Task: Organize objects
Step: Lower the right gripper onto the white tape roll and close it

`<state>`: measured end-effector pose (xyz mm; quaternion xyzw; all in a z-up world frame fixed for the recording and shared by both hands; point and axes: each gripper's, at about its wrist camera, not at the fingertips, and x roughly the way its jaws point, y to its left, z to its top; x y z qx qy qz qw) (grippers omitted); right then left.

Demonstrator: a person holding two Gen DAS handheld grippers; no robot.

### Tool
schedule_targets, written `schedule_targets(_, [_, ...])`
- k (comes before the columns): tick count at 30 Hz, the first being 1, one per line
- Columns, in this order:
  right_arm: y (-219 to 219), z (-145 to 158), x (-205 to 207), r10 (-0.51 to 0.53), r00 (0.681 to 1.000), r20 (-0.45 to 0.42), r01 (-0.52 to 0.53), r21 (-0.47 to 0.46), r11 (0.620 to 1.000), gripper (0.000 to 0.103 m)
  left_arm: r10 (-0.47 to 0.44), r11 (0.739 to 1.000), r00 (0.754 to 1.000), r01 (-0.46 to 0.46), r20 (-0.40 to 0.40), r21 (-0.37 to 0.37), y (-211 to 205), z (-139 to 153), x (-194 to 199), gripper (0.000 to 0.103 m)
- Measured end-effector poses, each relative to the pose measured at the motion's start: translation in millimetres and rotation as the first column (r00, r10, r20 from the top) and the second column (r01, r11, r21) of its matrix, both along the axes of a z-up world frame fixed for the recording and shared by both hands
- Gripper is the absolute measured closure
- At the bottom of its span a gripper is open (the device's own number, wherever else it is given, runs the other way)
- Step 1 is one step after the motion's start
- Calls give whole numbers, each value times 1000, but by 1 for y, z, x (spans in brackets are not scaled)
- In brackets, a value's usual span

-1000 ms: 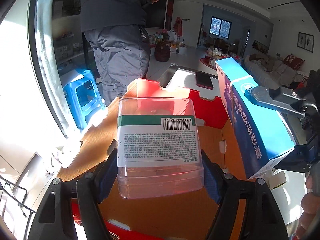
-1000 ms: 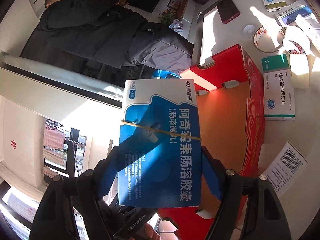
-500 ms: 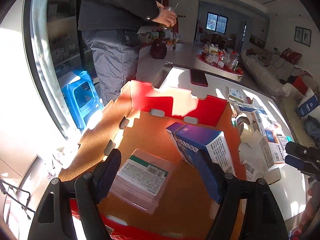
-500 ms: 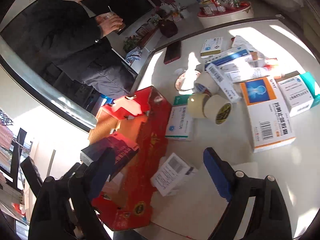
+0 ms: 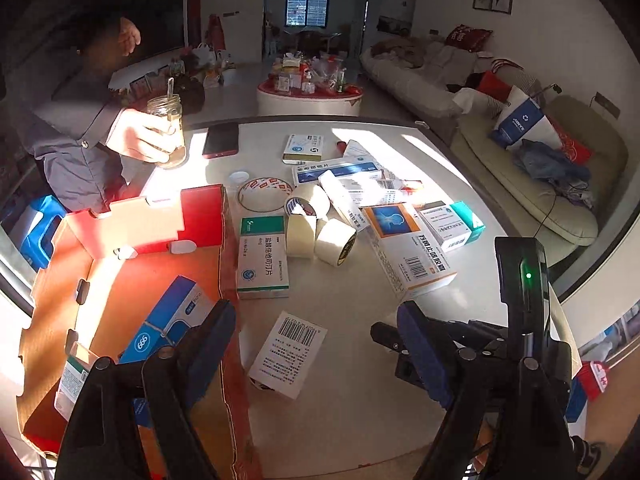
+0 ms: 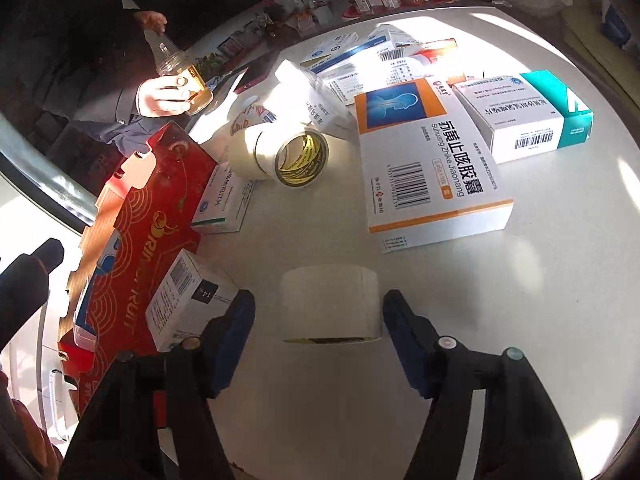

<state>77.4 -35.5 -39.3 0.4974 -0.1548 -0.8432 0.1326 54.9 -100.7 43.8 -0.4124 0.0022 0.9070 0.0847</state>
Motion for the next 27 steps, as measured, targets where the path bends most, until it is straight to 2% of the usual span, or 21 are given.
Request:
schedule_targets(4, [21,-3,4,-53,999,14,54,-74,996,55,-37,993,998,42,40,-112,20,-17,-11,17])
schedule_targets(6, [43,-6,10,-87,995,42,93,-169,981,55,-69,981,996,79,61,-180,35,-29,-17,16])
schedule_targets(8, [61,-7,19,-110,992,63,122,-236,964,55,-78,957,992,102,97,-271,49,-45,-25,16])
schedule_targets(11, [76,-2,34,-123,991,57,133,-253,958,55,-54,915,984,118,172,-387,59,-74,-40,16])
schedule_targets(13, [82,2,41,-124,991,52,134,-265,955,55,-21,900,964,134,267,-414,56,-93,-51,16])
schedule_targets(15, [84,6,45,-122,991,47,130,-281,951,55,2,867,957,142,289,-478,54,-104,-55,15])
schedule_targets(19, [79,14,46,-106,994,28,109,-296,949,55,1,891,953,137,304,-434,49,-101,-55,17])
schedule_targets(21, [79,16,48,-109,994,24,111,-314,943,55,2,906,968,104,252,-409,45,-93,-50,29])
schedule_targets(22, [79,18,50,-116,993,23,117,-321,940,55,14,925,974,73,226,-372,39,-86,-48,48])
schedule_targets(24, [82,20,54,-136,990,23,136,-335,932,55,4,985,979,32,203,-171,21,-68,-44,51])
schedule_targets(25, [83,21,56,-145,989,23,144,-343,928,55,10,993,982,12,187,-116,13,-62,-41,51])
schedule_targets(27, [86,21,61,-158,987,24,156,-353,922,55,22,988,989,1,145,-155,13,-58,-33,51])
